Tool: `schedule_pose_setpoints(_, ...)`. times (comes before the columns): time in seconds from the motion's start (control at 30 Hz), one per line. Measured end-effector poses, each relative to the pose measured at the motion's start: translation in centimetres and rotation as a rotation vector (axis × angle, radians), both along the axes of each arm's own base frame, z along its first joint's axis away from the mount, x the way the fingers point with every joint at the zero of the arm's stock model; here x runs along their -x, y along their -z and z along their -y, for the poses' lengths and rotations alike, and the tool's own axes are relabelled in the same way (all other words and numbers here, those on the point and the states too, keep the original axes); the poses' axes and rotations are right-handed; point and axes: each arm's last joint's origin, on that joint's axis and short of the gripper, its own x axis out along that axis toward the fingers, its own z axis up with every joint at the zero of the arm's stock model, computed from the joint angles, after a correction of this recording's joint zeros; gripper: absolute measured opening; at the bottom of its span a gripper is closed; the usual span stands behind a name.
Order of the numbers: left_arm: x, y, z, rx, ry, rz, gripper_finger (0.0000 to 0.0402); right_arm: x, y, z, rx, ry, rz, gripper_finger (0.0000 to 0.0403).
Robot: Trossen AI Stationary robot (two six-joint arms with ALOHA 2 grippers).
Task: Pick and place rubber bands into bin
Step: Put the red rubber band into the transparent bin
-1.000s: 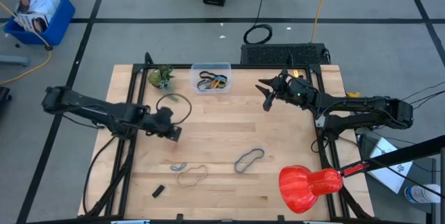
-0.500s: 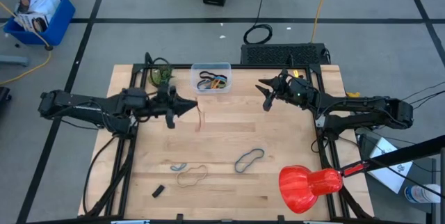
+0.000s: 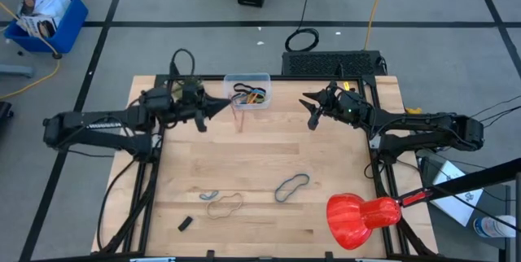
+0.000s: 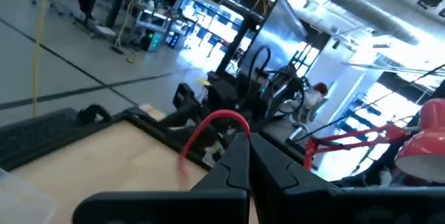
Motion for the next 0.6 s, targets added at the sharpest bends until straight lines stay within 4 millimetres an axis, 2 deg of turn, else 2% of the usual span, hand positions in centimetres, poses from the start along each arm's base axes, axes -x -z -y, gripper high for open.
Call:
schedule_pose_setpoints(0.17,-0.3,-1.5,-2.3,-0.016,-0.063,-0.066,0.0001,0.0,0.0,0.0,0.0,0.0,0.0,0.0116)
schedule_pose_setpoints(0.4,-2.4,-4.1,-6.7,-0.002,-0.17,-0.429,0.0001,0.0,0.0,0.0,0.0,0.0,0.0,0.0116)
schedule_pose_setpoints(0.5,-3.7,-4.3,-9.1,-0.002,-0.213,-0.576,0.0001,0.0,0.0,0.0,0.0,0.0,0.0,0.0116)
schedule_pose_setpoints(0.6,-5.5,-3.4,-11.6,0.002,-0.237,-0.665,0.0001,0.0,0.0,0.0,0.0,0.0,0.0,0.0116)
